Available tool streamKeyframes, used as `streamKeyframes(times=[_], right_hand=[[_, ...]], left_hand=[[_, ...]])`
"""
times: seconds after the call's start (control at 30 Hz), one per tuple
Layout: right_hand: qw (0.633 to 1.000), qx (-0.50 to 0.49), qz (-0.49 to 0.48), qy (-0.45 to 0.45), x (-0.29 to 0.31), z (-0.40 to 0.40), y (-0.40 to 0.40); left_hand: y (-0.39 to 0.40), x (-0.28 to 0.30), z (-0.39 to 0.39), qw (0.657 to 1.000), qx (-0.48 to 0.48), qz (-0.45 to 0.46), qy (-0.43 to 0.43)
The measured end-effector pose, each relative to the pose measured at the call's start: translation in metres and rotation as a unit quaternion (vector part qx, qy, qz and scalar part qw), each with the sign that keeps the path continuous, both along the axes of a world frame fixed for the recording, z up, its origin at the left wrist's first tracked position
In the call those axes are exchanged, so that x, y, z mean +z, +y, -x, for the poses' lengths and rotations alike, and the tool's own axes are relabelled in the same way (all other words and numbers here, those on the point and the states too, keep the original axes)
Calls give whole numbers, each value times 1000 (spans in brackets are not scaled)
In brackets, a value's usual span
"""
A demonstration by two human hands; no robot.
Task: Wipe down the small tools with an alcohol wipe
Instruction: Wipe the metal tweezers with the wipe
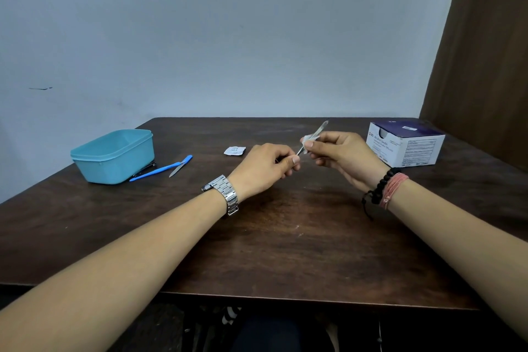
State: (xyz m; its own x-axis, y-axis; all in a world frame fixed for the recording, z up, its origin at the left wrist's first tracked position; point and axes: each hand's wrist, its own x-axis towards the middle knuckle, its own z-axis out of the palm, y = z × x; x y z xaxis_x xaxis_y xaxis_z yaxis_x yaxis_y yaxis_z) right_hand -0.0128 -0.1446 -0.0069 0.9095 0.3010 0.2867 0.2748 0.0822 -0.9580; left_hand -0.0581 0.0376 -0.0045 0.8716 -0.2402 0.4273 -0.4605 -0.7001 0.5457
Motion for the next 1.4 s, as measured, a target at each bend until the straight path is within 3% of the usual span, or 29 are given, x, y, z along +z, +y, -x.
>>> streamKeyframes(times=[0.13, 0.43, 0.67, 1.1, 1.4], right_hand=[[998, 10, 55, -11, -3, 4, 7], [999, -22, -29, 7, 6, 2, -3], [998, 14, 68, -8, -2, 6, 6], [1000, -7, -18, -3, 5, 4, 0], [998, 17, 63, -15, -1, 7, 5]], left_hand=[[1, 1, 0, 1000, 1, -8, -2], [1, 1, 1, 1000, 5, -4, 5], [1, 1, 0, 999, 10, -33, -2], [1, 0, 1, 1000, -3, -30, 5], [1, 1, 0, 999, 1, -36, 2]])
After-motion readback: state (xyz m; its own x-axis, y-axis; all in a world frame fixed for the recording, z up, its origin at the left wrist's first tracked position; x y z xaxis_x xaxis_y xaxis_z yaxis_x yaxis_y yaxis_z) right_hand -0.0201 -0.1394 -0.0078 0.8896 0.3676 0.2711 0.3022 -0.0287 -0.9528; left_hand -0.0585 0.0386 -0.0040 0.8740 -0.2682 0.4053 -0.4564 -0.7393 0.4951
